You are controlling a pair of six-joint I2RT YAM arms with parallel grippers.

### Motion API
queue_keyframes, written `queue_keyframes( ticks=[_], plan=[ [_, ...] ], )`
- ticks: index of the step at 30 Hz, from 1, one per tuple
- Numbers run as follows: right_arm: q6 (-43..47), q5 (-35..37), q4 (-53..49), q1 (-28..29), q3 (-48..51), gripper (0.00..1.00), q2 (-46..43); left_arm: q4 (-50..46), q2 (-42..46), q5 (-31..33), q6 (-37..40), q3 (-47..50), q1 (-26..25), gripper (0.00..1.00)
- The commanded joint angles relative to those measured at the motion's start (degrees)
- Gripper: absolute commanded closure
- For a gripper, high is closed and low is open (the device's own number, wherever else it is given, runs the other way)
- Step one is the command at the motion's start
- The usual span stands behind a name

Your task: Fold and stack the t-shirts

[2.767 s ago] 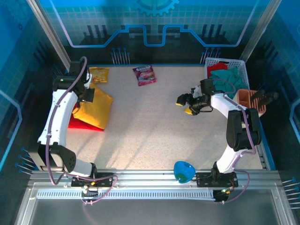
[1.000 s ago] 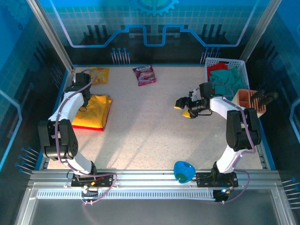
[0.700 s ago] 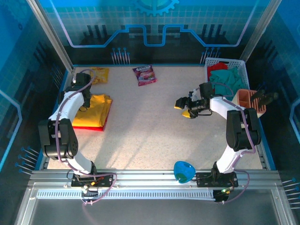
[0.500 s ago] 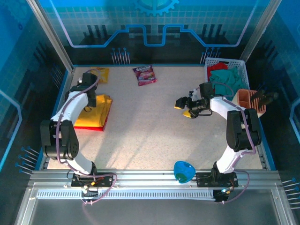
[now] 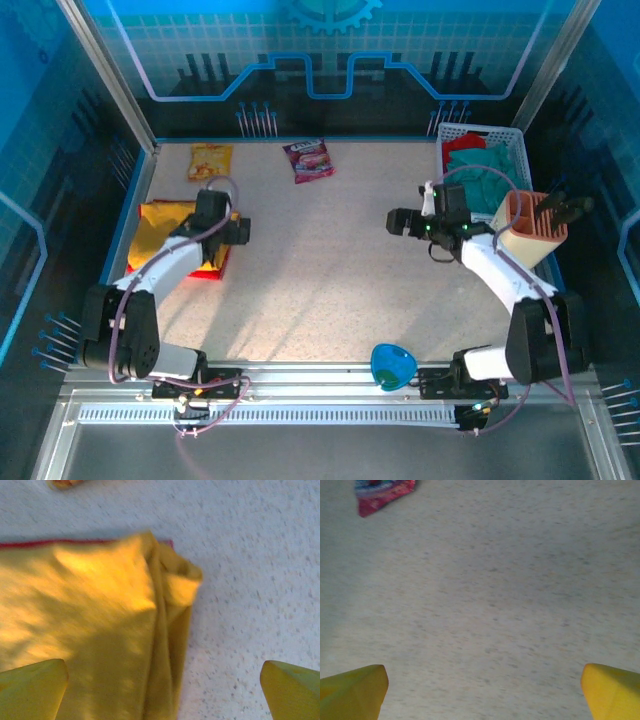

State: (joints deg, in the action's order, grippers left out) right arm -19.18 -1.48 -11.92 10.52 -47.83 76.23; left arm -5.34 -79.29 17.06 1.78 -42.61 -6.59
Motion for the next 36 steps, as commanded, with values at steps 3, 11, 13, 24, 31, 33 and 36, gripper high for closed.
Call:
queue_keyframes(
  ticks=[3, 11, 13, 24, 31, 33, 36],
  plan=[
    [16.9, 13.5, 21.3, 3.1, 11.6, 0.00, -5.9, 33.1, 3.6, -3.9, 2.0, 15.7, 1.8, 0.01],
    [27.0, 18.0, 39.6, 3.6, 20.7, 0.01, -2.2, 44.6, -0.4, -7.1, 1.8, 18.6, 2.9, 0.01],
    [27.2, 17.3, 52.4, 3.0, 25.3, 0.00, 1.1, 43.5, -1.1, -7.3, 1.6, 17.5, 2.9, 0.01],
    [19.8, 6.7, 70.5, -6.5, 29.8, 0.00, 11.0, 62.7, -9.4, -7.6, 0.2, 23.5, 3.2, 0.01],
    [18.5, 9.0, 63.5, -6.9, 25.6, 0.00, 11.7, 59.4, -9.6, -5.3, -3.3, 21.3, 5.4, 0.01],
    [18.8, 9.1, 63.5, -6.5, 25.4, 0.00, 11.8, 59.6, -9.6, -5.3, -3.3, 21.5, 5.4, 0.01],
    [18.8, 8.9, 63.5, -6.5, 25.4, 0.00, 11.8, 59.7, -9.7, -5.4, -3.2, 21.5, 5.4, 0.01]
  ],
)
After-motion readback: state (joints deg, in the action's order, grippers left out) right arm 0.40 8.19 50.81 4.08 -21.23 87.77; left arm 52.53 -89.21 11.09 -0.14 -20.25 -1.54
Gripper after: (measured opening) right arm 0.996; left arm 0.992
